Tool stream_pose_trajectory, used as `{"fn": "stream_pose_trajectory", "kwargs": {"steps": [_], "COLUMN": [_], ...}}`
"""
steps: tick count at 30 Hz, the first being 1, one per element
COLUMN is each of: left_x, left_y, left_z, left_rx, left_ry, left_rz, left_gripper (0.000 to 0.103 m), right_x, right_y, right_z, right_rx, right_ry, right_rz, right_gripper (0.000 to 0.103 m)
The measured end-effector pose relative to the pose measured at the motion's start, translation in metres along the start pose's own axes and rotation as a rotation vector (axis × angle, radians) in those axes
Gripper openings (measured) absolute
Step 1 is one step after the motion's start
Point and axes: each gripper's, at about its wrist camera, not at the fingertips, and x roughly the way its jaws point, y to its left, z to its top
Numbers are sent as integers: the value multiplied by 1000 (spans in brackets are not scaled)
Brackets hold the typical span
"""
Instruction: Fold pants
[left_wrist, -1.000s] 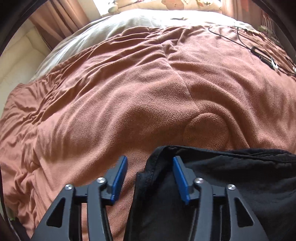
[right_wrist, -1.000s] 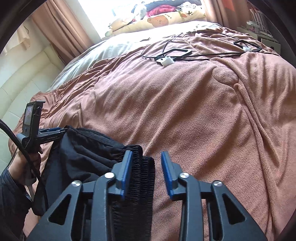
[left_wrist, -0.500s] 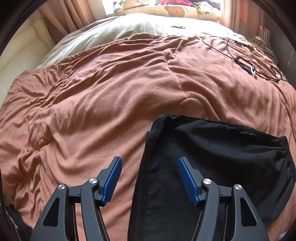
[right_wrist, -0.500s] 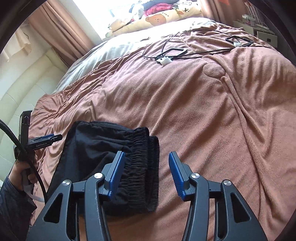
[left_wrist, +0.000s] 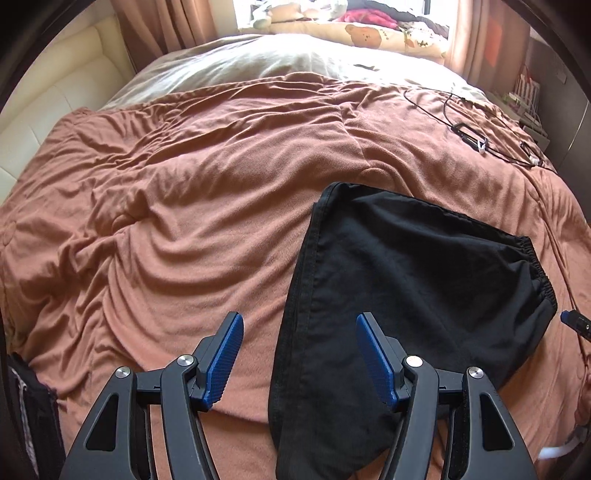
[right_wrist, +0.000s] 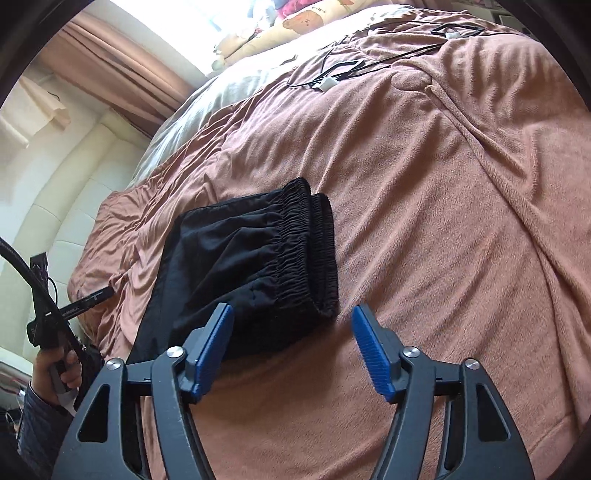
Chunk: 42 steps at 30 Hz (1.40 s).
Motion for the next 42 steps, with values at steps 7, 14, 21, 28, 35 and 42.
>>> {"fn": "stream_pose_trajectory", "kwargs": {"steps": [7,14,21,28,35,42], "left_x": [-16,-21,-8,17,46,62], "left_y": [9,12,28,41,49,55], "left_z": [-42,-74,-83,-83,-85,-90], "left_rx": [-124,-163,-220,-280,-324,-354], "left_ry": [-3,-17,-23,14,69,71], "left_rz": [-53,-84,-121,-171,-231,-256], "left_gripper": [68,68,68,68,68,67], "right_x": [-5,10,29,47,53,58], "right_y": [-7,-29,-41,-38,-31,-26], "right_z": [-18,-23,-26,-23,-17,-15], "right_rx": [70,186,228,224,202,180], "right_ry": [-3,-12,-25,-17,-30,-37], "right_rz": [95,166,220,167,135,130], "right_gripper": [67,67,67,67,67,67]}}
